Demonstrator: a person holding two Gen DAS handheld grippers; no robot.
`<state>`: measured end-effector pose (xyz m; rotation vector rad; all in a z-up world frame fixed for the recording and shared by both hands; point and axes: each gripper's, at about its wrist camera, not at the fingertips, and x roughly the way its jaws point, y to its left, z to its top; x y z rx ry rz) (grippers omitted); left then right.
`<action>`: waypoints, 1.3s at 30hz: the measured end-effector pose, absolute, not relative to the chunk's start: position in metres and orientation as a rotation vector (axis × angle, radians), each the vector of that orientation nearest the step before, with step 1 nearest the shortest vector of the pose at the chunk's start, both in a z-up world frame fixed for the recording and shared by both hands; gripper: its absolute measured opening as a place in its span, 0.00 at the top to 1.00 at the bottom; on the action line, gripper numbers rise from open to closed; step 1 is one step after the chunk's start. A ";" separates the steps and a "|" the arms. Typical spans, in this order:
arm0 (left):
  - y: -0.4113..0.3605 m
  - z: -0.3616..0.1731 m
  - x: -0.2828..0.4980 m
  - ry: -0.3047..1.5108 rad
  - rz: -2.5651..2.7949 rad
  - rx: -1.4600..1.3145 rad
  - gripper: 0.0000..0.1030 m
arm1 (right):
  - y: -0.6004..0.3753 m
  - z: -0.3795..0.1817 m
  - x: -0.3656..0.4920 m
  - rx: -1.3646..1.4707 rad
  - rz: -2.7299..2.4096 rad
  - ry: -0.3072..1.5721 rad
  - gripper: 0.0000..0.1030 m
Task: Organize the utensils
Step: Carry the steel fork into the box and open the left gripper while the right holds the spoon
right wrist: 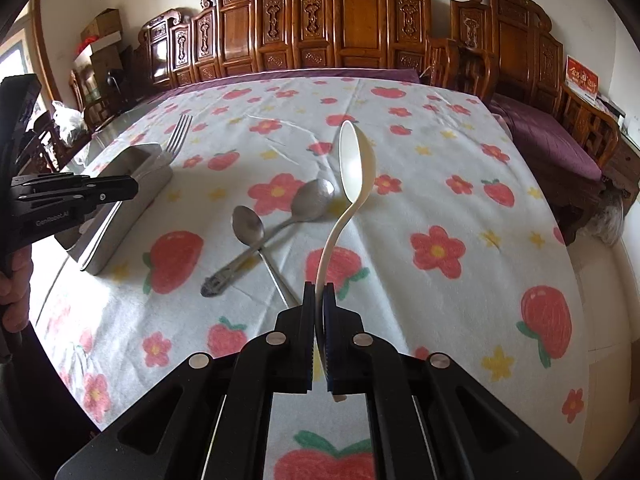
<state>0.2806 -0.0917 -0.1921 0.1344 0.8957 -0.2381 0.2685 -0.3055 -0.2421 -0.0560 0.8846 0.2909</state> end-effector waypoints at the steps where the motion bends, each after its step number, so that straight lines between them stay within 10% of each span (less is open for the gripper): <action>1: -0.088 -0.188 0.279 0.889 -0.236 0.133 0.94 | -0.301 -0.239 0.268 -0.060 0.293 0.883 0.95; 39: 0.072 -0.201 0.305 0.943 -0.057 0.033 0.94 | -0.183 -0.219 0.261 -0.136 0.440 0.878 0.95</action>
